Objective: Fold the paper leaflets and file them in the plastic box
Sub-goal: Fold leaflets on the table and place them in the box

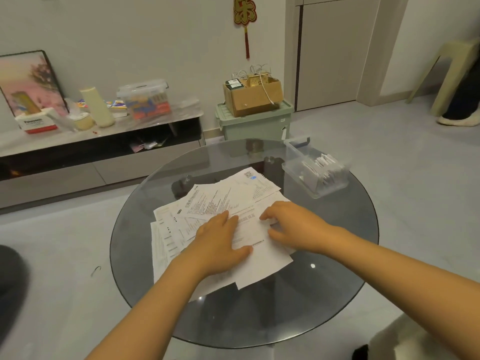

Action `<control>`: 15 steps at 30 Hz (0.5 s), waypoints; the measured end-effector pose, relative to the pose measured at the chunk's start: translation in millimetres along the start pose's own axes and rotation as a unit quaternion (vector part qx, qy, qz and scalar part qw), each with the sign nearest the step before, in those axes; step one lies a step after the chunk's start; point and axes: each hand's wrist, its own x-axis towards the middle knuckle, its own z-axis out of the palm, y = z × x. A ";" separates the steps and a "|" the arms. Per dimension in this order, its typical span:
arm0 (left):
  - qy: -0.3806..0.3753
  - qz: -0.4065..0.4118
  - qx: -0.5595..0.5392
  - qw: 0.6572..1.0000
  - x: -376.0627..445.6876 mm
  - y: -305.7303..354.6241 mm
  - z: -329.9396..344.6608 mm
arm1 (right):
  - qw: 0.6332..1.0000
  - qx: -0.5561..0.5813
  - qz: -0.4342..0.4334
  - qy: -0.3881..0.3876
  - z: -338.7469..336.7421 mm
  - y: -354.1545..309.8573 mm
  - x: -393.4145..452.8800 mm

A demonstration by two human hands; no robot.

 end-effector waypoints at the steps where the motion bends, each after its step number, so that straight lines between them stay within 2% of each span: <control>1: -0.009 0.004 -0.001 1.000 -2.4 -3.2 1.4 | 1.000 -0.011 -0.013 -0.010 1.6 0.7 -0.9; 8: -0.029 0.067 0.018 0.997 -29.2 -3.7 3.8 | 0.992 -0.015 -0.113 -0.058 2.1 3.4 -18.0; 12: -0.045 0.075 0.019 0.996 -40.0 -9.2 11.6 | 0.986 -0.004 -0.130 -0.103 5.2 6.8 -31.6; 15: -0.043 0.083 -0.005 0.996 -45.3 -15.3 15.9 | 0.986 0.000 -0.132 -0.098 7.5 7.4 -38.3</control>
